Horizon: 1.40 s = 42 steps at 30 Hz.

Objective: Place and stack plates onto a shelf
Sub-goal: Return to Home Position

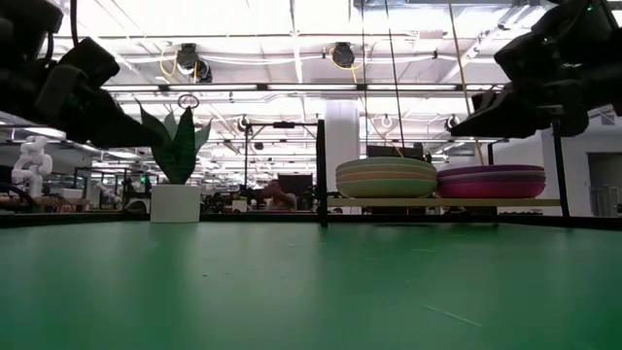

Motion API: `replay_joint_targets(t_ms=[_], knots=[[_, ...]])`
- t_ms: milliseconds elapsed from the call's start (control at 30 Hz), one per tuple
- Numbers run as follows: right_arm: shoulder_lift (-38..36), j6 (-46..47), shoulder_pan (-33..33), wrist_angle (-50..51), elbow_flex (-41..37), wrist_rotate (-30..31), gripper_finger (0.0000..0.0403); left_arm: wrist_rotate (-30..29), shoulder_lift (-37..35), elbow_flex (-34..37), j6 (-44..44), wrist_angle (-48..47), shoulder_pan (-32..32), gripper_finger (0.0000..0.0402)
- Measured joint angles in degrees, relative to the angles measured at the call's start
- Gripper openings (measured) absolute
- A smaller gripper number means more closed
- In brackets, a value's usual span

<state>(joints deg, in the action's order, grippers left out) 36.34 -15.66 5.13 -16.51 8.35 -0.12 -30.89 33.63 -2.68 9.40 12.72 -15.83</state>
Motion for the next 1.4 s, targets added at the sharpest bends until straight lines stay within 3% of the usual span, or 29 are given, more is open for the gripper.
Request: replay_joint_targets(t_ms=[567, 1000, 1400], knots=[[-9.1, 0.7, 0.0, 0.2, -6.5, 0.0, 0.0, 2.0, -8.4, 2.1, -3.6, -2.0, -0.1, 0.0076], [-20.1, -0.5, 0.0, 8.5, -7.4, 1.3, 0.0, 1.1, -15.4, 2.1, -4.1, -7.5, -0.1, 0.0076], [-32.3, -0.2, 0.1, 14.5, -7.4, 2.7, 0.0, 0.8, -16.1, 2.1, -2.6, -7.8, -0.1, 0.0076]])
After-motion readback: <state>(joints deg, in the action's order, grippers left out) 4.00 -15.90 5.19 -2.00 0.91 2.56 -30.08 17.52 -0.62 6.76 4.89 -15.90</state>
